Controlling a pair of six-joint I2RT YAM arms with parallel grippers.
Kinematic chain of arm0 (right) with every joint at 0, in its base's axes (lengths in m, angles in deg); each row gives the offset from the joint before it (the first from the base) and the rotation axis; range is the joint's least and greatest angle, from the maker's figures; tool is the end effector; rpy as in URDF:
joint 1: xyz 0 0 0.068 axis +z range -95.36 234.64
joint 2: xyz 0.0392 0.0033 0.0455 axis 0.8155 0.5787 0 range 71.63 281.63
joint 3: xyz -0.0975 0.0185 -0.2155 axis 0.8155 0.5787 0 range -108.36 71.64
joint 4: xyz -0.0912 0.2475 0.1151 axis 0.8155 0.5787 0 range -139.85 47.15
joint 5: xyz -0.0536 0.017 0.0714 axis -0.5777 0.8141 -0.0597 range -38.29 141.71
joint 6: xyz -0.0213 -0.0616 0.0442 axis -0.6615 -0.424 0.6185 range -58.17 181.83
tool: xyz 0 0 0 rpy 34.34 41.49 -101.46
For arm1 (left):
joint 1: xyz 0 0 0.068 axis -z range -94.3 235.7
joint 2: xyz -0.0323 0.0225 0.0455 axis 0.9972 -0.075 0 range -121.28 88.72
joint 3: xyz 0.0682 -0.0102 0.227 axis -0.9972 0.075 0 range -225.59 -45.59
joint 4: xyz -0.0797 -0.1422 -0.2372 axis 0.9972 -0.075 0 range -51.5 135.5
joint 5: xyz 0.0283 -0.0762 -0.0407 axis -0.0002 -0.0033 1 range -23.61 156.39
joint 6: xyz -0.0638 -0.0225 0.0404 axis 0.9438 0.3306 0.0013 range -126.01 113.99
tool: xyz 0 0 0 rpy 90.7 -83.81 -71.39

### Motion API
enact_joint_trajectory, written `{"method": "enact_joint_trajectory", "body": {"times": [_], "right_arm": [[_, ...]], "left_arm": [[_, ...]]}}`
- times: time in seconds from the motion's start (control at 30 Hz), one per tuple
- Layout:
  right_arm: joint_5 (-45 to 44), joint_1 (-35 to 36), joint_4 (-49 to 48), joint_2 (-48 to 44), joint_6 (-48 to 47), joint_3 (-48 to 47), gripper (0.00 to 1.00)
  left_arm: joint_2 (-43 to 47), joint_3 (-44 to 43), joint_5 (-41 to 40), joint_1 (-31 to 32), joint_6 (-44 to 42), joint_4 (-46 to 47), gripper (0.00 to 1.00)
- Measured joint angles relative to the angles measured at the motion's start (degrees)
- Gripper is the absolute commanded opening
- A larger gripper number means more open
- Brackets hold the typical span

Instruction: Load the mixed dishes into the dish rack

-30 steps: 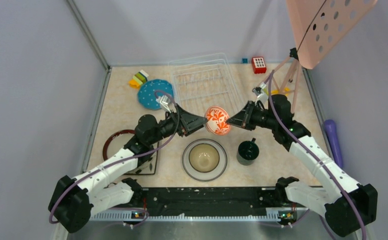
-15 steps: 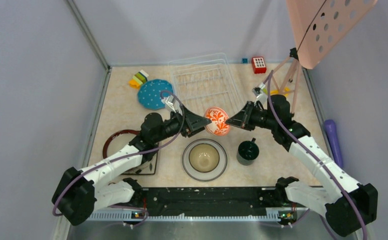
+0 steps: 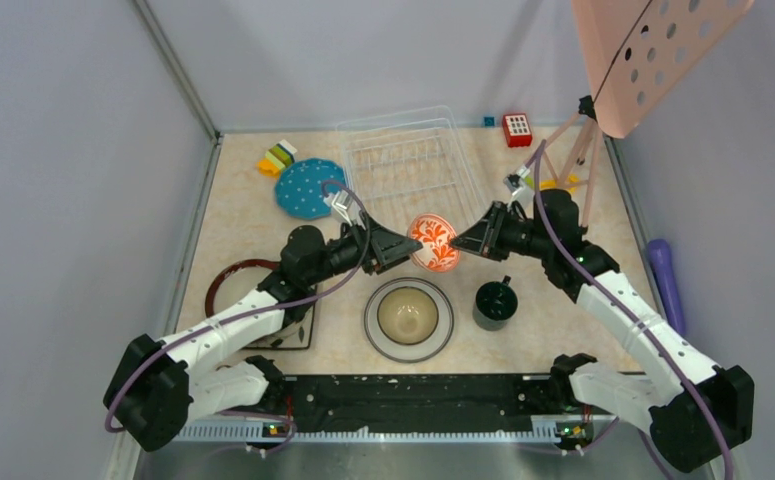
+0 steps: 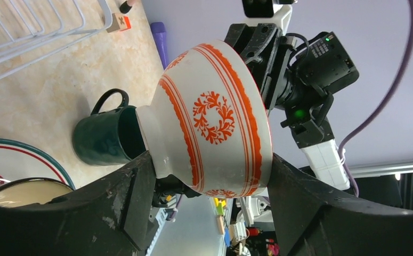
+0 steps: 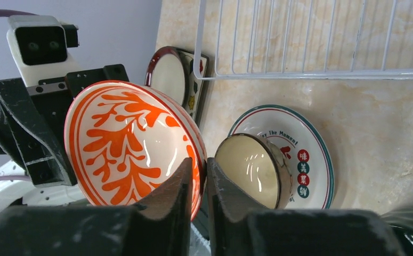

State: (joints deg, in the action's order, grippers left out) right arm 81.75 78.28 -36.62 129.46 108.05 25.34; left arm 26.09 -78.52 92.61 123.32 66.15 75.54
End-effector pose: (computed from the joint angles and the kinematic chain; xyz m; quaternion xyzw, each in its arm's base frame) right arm 0.2601 0.1508 0.2545 0.0223 0.8251 0.4771 0.3019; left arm 0.2329 -0.2172 0.2327 -0.0503 0.7034 -0.6570 0.2664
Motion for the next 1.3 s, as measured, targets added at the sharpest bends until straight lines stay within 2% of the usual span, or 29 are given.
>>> {"method": "enact_joint_trajectory", "body": {"times": [0.13,0.2,0.27,0.37,0.6,0.77,0.9,1.03,1.17,1.3], "right_arm": [[-0.1,0.0,-0.2,0.0,0.4,-0.3,0.54],[-0.7,0.0,-0.2,0.0,0.0,-0.9,0.63],[-1.8,0.1,0.2,0.0,0.0,-1.5,0.68],[-3.8,0.2,0.6,0.0,-0.4,-2.0,0.69],[-10.9,0.2,4.7,-3.1,-3.1,-2.6,0.67],[-18.1,0.2,7.6,-8.7,-5.7,-2.6,0.66],[-22.7,0.2,9.3,-12.2,-7.6,-2.6,0.66],[-25.6,0.2,11.8,-13.7,-9.4,-3.5,0.65],[-27.0,0.2,13.5,-14.6,-11.0,-4.1,0.65],[-28.5,0.2,15.2,-15.8,-12.2,-4.4,0.65]], "left_arm": [[0.0,-0.2,0.0,0.1,-1.9,-1.8,0.24],[0.1,-1.0,-0.7,0.1,-4.3,-4.7,0.15],[0.5,-2.4,-1.9,0.1,-7.2,-8.4,0.09],[1.0,-7.0,-5.3,0.1,-14.1,-17.1,0.0],[-1.2,-22.0,-14.6,0.2,-33.6,-32.9,0.0],[-10.1,-32.9,-18.8,0.3,-49.3,-42.6,0.0],[-15.7,-36.2,-23.3,1.1,-57.7,-47.2,0.0],[-20.6,-38.6,-31.9,4.7,-68.4,-50.4,0.0],[-26.8,-42.4,-43.1,11.0,-80.2,-51.4,0.0],[-34.0,-48.7,-52.1,14.3,-85.5,-54.2,0.0]]}}
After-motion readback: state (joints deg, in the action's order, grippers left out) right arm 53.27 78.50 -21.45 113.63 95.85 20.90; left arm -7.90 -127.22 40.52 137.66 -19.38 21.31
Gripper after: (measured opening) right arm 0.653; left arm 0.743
